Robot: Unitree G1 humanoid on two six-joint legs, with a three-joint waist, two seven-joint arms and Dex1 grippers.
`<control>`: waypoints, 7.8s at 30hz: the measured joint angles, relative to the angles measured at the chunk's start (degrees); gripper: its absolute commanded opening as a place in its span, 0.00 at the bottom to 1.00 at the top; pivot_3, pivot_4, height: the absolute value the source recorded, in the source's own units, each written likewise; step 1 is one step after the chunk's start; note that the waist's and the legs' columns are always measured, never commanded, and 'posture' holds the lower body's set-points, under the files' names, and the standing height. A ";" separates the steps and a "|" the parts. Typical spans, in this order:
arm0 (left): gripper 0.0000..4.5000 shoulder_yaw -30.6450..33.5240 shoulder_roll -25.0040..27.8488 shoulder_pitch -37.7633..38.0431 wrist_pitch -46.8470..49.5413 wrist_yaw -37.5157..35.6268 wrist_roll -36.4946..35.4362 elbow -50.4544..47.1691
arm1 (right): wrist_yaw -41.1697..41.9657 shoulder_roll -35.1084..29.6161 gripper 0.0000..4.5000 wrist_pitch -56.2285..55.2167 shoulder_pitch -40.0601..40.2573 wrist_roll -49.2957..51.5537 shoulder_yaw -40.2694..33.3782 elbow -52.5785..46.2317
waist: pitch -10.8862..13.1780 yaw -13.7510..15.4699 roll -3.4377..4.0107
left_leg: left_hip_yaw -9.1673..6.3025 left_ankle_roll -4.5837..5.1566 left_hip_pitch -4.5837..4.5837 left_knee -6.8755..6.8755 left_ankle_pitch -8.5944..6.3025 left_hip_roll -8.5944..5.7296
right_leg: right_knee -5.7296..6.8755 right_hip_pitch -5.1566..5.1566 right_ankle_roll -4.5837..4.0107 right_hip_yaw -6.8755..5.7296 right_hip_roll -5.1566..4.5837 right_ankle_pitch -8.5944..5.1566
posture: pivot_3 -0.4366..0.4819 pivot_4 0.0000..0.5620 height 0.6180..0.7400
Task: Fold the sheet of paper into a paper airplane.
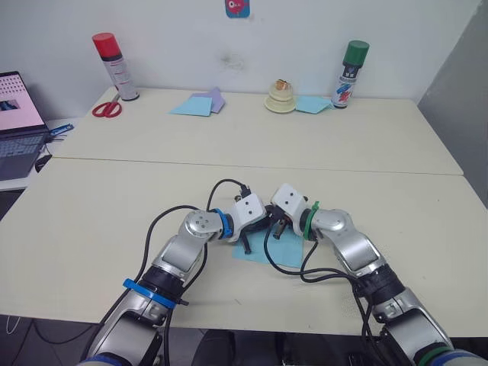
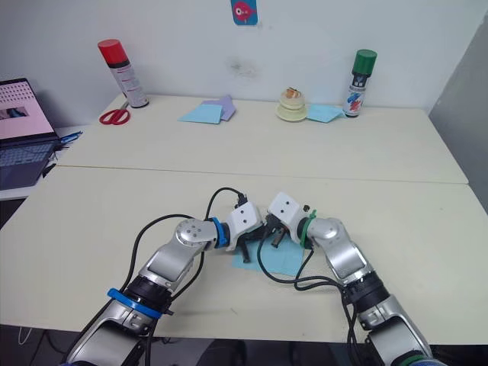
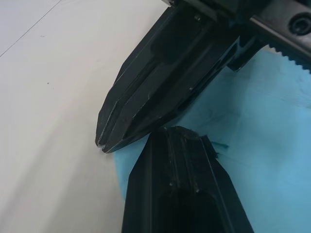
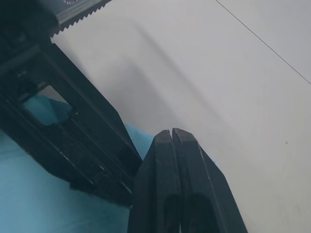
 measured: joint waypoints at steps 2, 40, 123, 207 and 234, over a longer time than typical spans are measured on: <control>0.01 0.00 0.10 0.17 -0.54 0.01 0.19 -0.02 | 0.26 -0.04 0.00 -0.57 -0.02 -0.29 0.01 0.58 | 0.00 0.00 0.00 | -0.02 0.00 0.01 0.00 0.00 0.01 | 0.02 0.00 0.00 -0.01 0.01 0.00 | 0.48 0.27 0.91; 0.00 3.16 5.55 -3.15 -2.72 -9.32 -3.35 5.37 | 0.86 0.22 0.00 -3.81 2.94 0.25 -0.81 -2.14 | 0.20 -0.16 0.03 | 0.00 0.00 -0.18 -0.01 0.00 0.03 | 0.09 -0.22 -0.10 -0.01 0.03 -0.06 | 0.48 0.27 0.91; 0.00 4.45 13.16 2.73 -2.65 -12.54 -2.55 -0.02 | 0.13 -0.81 0.00 1.57 2.70 0.12 0.98 -2.84 | -0.15 -0.39 0.19 | 0.00 0.01 0.23 -0.02 0.01 0.11 | 0.17 0.08 -0.12 0.00 0.06 -0.06 | 0.48 0.27 0.91; 0.00 1.28 3.09 -7.12 -11.78 -15.79 0.20 13.69 | 15.23 -19.59 0.00 0.92 12.89 7.37 -4.30 -17.12 | -0.06 -0.01 0.03 | -0.04 0.01 0.07 0.00 0.00 0.00 | 0.03 0.09 -0.06 -0.06 0.06 -0.08 | 0.48 0.27 0.91; 0.00 2.25 2.78 -4.91 0.32 -16.62 -3.92 5.01 | 13.09 -14.62 0.00 6.27 9.61 12.19 -5.12 -19.73 | 0.26 0.02 0.03 | -0.06 0.01 -0.80 0.11 0.00 0.00 | 0.17 -0.73 -0.09 -0.06 0.07 -0.08 | 0.48 0.27 0.91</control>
